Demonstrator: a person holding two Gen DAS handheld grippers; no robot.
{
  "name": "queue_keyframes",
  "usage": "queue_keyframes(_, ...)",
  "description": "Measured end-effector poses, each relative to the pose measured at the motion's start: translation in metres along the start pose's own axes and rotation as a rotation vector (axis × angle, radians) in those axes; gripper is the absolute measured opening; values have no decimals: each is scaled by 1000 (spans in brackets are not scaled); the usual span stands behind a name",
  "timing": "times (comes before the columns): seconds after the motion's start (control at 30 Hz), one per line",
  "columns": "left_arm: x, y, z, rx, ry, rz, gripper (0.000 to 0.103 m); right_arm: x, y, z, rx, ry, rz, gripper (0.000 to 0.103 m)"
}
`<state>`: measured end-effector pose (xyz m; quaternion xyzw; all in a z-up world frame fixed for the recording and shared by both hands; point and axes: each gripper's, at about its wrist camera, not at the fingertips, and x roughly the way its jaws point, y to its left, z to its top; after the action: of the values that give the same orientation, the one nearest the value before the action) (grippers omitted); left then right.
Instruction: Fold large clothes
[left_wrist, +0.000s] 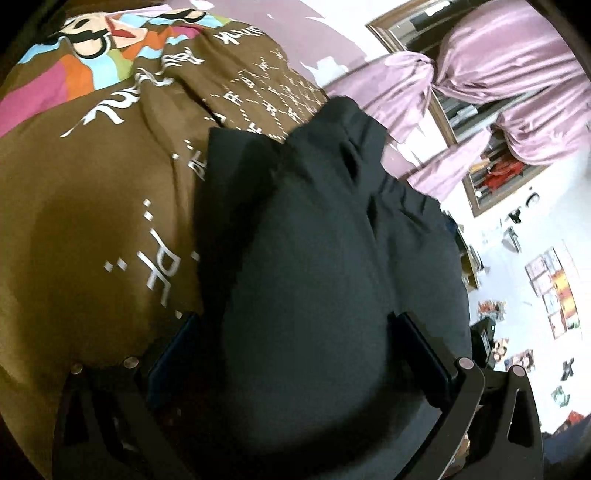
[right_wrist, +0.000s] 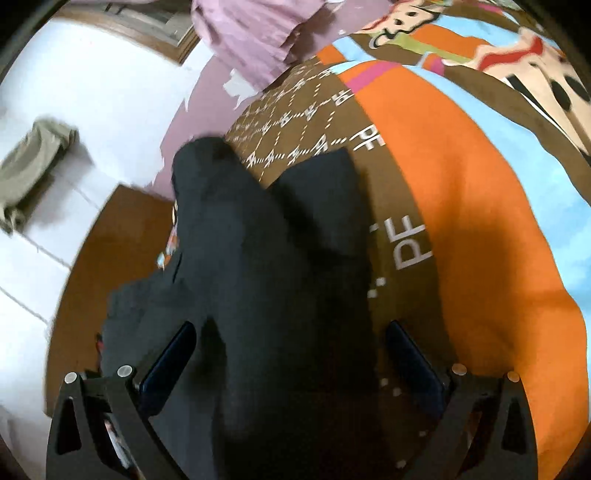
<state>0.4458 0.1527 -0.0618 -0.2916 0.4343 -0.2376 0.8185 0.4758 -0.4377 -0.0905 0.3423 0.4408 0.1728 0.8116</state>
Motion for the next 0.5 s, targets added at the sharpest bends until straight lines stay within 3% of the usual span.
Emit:
queue_keyframes(0.13, -3, -2, -6, -6, -7, 5, 95, 6, 23, -11, -98, 40, -72, 102)
queue_keyframes(0.23, -8, -2, -9, -30, -28, 5, 83, 7, 31, -14, -81, 41, -99, 84)
queue_keyframes(0.4, -21, -6, -21, -49, -108, -2, 52, -5, 30, -21, 17, -8, -49, 41)
queue_keyframes(0.5, -29, -15, -26, -41, -159, -38, 36, -15, 43, -21, 7, -49, -40, 27)
